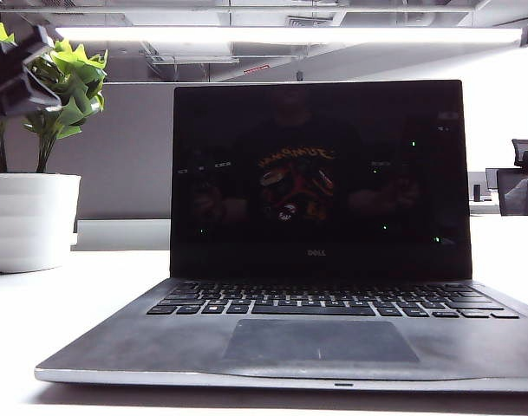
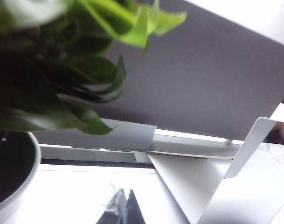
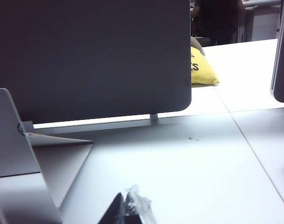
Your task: Close the laptop lid.
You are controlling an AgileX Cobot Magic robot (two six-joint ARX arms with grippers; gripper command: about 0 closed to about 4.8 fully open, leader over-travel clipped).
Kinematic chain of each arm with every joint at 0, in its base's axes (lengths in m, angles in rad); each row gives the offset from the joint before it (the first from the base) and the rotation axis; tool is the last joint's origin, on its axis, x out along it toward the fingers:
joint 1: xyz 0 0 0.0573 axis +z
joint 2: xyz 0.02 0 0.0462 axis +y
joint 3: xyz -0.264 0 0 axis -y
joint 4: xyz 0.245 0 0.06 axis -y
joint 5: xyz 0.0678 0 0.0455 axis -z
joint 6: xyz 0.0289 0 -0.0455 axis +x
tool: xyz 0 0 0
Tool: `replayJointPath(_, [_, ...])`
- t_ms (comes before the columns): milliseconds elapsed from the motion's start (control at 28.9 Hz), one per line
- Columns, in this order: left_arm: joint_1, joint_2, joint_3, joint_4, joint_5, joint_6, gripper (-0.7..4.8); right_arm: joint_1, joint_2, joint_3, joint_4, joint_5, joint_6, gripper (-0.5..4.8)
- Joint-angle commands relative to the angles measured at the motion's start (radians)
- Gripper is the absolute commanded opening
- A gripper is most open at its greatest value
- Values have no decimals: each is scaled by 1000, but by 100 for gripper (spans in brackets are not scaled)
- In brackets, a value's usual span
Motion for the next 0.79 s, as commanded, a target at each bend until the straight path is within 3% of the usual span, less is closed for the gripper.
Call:
replayJointPath(35, [-27,35,30,15,50,-2,-5,2,29,26,30,-20,-3,-4])
replayJointPath(138, [-69,72,56,19,111,3,-6,2,56,28,57,-22,-3,-4])
replayJointPath(207, [-110,107,85,17,145,50,-5,2,68,29,60,-24,-3,-4])
replayJointPath(380, [-204,208,169,13,39,47,-5,2,95,31,59,-25,-3,-4])
replayJointPath(518, [-229,236,191,12,37,47,-5,2,97,32,59,-31,-3,-4])
replayJointPath(795, [-229,238,191,-2,70,50,-5,3,151,49,59,-162,-8,-4])
